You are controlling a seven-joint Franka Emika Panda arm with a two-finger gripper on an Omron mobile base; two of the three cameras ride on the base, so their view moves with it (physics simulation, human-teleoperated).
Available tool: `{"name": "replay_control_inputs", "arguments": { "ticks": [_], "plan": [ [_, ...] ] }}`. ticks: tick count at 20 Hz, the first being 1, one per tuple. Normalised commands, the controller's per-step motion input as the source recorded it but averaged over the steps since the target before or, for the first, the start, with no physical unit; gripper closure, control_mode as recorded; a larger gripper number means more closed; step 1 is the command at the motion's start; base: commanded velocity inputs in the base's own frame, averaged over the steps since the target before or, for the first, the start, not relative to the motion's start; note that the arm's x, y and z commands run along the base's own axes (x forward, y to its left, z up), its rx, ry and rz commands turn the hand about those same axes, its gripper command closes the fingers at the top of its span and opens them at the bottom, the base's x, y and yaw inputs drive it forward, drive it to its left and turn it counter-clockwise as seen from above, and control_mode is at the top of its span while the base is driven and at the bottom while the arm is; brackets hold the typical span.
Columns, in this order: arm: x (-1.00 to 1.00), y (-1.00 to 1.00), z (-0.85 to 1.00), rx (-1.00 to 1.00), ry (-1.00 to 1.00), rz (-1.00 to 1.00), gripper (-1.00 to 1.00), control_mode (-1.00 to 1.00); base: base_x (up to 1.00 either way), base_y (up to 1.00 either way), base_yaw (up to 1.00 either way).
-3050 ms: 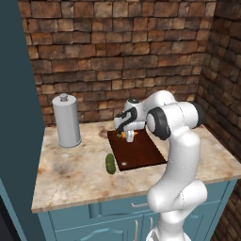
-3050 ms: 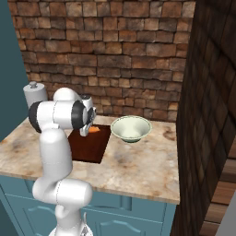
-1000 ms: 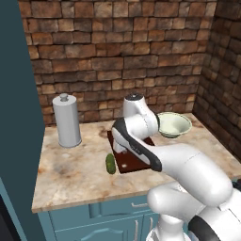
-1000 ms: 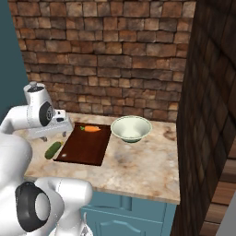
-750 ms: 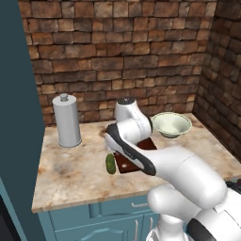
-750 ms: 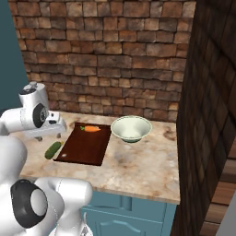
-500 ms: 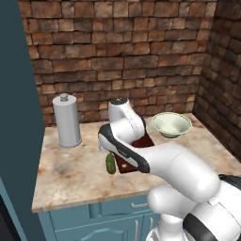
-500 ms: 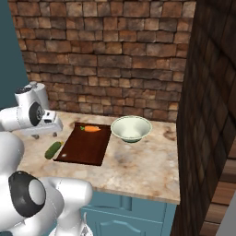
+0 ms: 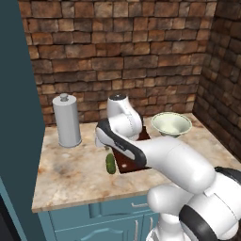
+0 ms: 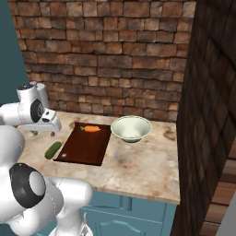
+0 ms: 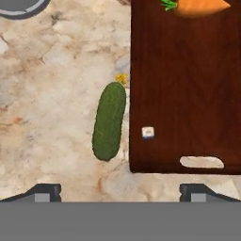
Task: Place the two vegetables and bowl onto the tray for setting up a vegetable dip station.
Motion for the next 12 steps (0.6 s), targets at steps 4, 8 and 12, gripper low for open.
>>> {"name": "replay_control_inputs", "arguments": {
  "ticks": [4, 8, 12],
  "plan": [
    [0.00, 0.04, -0.12, 0.04, -0.02, -0.13, -1.00, -1.00, 0.00, 0.00, 0.00],
    [0.03, 0.02, -0.43, 0.00, -0.08, -0.05, -1.00, -1.00, 0.00, 0.00, 0.00],
    [0.11, 0.00, -0.34, 0.00, -0.05, -0.04, -1.00, -1.00, 0.00, 0.00, 0.00]
  ]
}}
